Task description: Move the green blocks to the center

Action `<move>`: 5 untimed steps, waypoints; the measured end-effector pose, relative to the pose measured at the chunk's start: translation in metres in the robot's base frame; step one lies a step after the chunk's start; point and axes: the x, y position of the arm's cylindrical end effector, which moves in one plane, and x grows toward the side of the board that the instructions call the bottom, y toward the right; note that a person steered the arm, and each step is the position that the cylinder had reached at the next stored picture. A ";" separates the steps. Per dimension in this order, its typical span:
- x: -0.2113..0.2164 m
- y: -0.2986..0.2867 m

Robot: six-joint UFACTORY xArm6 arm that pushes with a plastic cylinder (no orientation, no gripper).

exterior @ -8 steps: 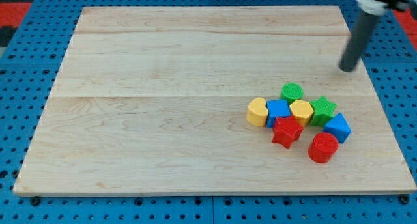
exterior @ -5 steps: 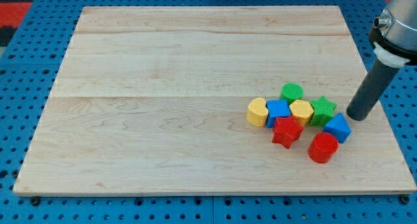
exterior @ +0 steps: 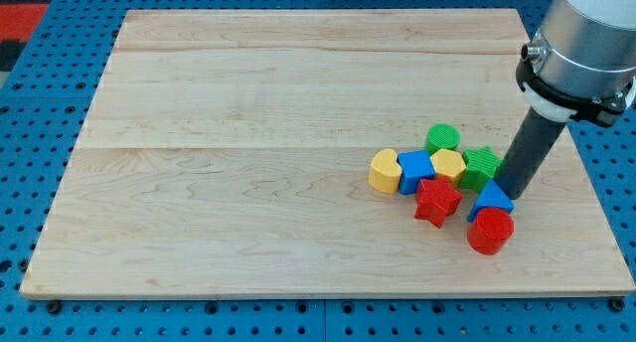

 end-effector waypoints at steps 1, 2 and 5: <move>-0.004 0.000; -0.003 0.001; -0.062 -0.067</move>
